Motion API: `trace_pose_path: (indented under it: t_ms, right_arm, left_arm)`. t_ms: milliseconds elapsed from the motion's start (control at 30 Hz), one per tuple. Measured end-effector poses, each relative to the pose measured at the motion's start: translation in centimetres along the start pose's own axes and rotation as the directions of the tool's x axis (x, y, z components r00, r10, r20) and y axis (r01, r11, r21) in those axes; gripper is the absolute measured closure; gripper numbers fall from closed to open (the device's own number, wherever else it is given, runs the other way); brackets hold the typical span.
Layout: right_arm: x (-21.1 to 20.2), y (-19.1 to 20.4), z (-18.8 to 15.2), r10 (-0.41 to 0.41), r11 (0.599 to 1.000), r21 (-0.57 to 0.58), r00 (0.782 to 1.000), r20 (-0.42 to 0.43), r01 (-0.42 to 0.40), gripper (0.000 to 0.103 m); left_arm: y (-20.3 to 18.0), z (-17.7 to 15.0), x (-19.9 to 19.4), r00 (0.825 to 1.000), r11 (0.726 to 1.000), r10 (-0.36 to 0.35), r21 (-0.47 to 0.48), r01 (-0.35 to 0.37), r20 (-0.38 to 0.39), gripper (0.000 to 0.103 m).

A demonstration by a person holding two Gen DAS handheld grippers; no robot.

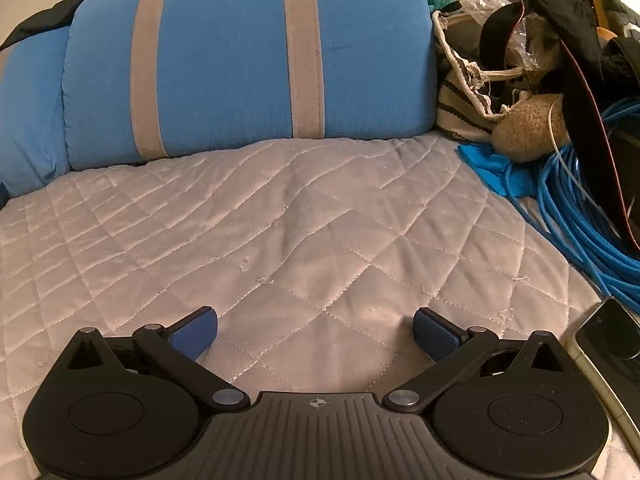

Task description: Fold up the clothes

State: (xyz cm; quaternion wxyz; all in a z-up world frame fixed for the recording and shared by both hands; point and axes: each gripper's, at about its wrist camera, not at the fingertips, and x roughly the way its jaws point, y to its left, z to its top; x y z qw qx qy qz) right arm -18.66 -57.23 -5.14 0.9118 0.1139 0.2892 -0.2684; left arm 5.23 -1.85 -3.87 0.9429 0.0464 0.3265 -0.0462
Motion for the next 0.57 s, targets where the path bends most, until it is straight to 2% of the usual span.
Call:
trace_pose_path:
  t_ms: [567]
  right_arm:
    - [-0.03,0.02,-0.14,-0.005,1.000,-0.006,1.000,0.009,0.005,0.000]
  left_arm:
    - [-0.13,-0.29,-0.01,1.000,1.000,-0.002,0.000,0.002,0.011,0.000]
